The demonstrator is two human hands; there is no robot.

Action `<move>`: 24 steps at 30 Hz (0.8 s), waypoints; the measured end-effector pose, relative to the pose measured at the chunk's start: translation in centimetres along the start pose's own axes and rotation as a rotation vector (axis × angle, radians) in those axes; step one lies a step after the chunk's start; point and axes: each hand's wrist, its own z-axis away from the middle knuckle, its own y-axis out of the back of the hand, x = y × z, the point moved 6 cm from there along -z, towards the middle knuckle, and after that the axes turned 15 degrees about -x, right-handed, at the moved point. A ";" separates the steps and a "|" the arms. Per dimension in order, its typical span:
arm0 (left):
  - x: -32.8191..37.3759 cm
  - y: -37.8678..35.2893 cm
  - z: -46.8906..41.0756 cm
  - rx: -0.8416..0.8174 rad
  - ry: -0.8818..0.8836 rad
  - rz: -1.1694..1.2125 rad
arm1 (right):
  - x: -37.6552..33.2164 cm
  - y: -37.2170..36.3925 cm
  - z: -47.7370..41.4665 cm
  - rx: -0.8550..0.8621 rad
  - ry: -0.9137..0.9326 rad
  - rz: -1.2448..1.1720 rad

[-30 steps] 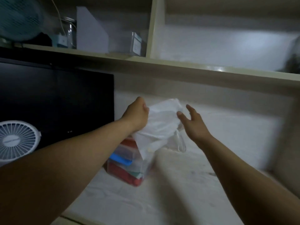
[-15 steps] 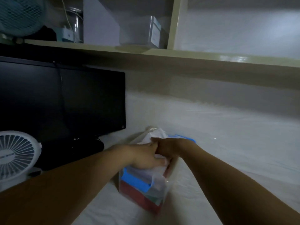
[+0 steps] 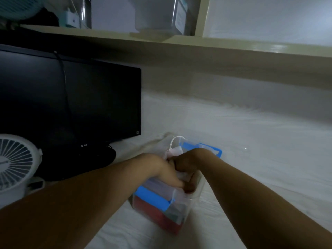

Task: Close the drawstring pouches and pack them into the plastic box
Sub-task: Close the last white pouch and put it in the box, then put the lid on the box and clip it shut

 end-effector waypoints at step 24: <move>0.4 4.4 3.9 0.344 -0.176 -0.032 | 18.2 7.0 10.7 1.009 -0.375 0.009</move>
